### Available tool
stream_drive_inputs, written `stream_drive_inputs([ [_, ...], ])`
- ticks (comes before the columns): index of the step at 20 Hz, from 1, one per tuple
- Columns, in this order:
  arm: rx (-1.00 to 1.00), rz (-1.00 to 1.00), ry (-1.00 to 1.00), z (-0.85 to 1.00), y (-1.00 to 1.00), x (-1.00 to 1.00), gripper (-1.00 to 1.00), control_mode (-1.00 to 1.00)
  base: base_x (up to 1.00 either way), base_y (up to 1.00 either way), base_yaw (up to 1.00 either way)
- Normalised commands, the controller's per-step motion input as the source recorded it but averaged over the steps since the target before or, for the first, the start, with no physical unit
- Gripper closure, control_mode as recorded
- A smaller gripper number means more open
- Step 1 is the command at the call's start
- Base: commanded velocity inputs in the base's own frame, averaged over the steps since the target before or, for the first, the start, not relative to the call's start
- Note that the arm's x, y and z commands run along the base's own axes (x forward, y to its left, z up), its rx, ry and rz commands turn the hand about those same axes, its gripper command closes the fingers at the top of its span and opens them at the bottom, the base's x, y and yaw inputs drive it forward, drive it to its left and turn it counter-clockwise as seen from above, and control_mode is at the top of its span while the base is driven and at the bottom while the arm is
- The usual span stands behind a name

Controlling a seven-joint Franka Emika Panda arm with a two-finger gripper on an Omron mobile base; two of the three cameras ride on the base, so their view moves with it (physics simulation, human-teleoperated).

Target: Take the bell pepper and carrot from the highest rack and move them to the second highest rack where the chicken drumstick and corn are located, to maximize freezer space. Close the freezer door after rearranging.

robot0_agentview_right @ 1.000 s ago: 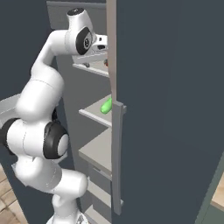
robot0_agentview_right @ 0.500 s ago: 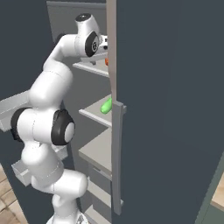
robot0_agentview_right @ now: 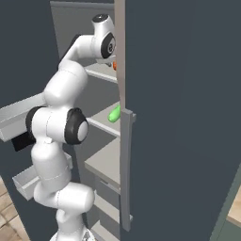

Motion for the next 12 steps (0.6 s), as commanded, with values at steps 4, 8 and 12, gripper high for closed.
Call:
stream_drive_inputs([
  [4,-0.06,0.00,0.10,-0.24,0.00,0.23,-1.00,-1.00,0.00,0.00,0.00],
  [8,-0.12,0.00,0.09,-0.46,0.00,0.09,1.00,-1.00,0.00,0.00,0.00],
  [12,-0.04,0.00,0.09,-0.50,0.00,0.00,1.00,-1.00,0.00,0.00,0.00],
])
